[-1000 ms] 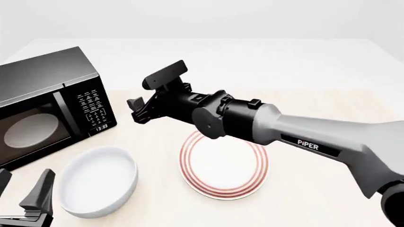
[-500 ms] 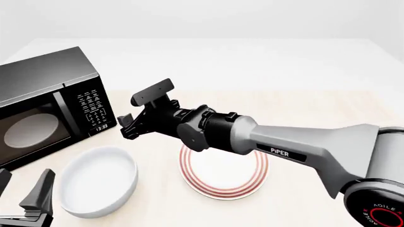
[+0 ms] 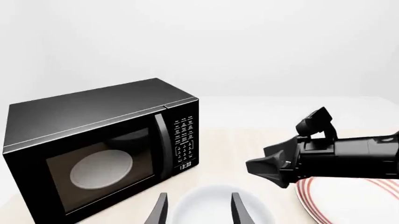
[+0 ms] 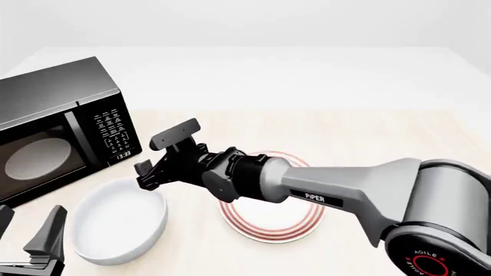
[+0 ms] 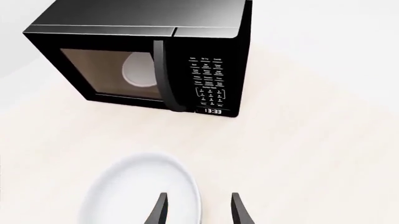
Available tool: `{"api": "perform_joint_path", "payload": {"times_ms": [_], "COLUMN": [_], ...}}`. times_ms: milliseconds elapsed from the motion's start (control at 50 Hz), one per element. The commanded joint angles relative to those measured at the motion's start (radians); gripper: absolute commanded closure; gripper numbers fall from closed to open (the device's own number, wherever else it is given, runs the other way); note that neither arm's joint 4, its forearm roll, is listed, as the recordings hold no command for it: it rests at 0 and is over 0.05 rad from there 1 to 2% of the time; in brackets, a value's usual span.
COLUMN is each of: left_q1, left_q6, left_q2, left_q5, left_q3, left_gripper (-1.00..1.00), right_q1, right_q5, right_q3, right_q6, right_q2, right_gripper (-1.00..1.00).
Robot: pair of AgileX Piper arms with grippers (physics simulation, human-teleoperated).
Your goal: Put the white bowl to the right of the plate.
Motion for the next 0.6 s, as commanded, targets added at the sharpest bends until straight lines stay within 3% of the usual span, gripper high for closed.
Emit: {"api": "perform_joint_path", "payload": {"times_ms": [20,600], "left_q1": [0.000,0.000], "left_q6": [0.000,0.000], "left_q2": [0.000,0.000], "left_q5": [0.000,0.000], "left_q3": [0.000,0.000], "left_gripper": [-1.00,-1.00], "right_q1": [0.017,0.002], "right_q5": [-0.008,-0.042], "right_q3": [0.011,0.050], "right_q6": [0.034,0.068], "right_q2": [0.032,0.045], "right_gripper": [-1.00,-1.00]}}
